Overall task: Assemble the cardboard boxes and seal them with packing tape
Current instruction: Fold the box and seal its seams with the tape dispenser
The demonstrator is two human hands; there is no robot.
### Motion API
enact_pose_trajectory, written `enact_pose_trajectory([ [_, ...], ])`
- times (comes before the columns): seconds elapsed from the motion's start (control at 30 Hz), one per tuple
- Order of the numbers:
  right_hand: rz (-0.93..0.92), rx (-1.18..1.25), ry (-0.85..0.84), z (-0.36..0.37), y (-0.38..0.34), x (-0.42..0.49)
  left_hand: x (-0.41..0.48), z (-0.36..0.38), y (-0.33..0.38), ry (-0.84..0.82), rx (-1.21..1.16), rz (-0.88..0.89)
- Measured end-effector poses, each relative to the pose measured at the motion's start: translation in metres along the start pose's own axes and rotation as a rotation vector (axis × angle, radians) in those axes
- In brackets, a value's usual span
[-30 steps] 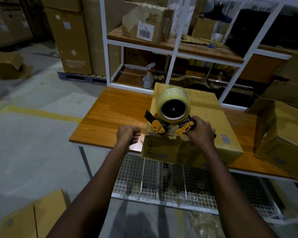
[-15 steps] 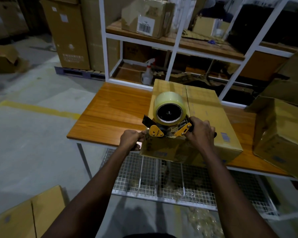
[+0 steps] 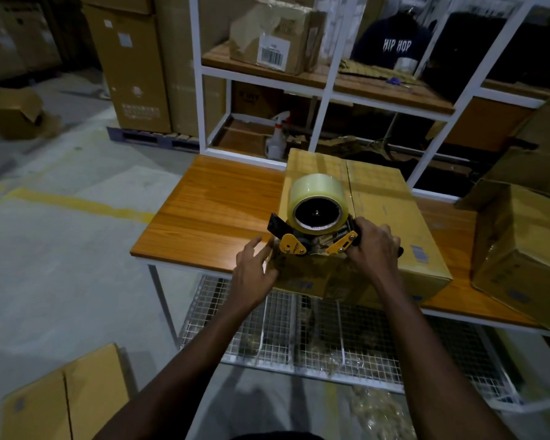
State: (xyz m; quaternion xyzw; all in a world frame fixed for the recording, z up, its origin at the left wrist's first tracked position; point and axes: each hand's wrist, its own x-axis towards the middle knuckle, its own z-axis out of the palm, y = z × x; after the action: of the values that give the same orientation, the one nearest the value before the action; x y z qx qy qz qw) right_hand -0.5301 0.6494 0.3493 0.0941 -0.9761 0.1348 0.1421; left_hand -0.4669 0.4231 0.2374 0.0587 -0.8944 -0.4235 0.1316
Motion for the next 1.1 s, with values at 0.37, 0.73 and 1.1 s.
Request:
enact_pose_trajectory([
  [0.37,-0.027,-0.043,0.015,0.004,0.002,-0.005,0.034,0.001,-0.003,0.126,0.024,0.176],
  [0.73,-0.066,-0.077,0.044,0.0,0.026,-0.007,0.037,-0.002,-0.004,0.162,0.253,0.179],
  [1.1,-0.023,-0.142,-0.015,-0.022,0.083,-0.008,0.022,-0.002,0.026,0.259,0.509,0.169],
])
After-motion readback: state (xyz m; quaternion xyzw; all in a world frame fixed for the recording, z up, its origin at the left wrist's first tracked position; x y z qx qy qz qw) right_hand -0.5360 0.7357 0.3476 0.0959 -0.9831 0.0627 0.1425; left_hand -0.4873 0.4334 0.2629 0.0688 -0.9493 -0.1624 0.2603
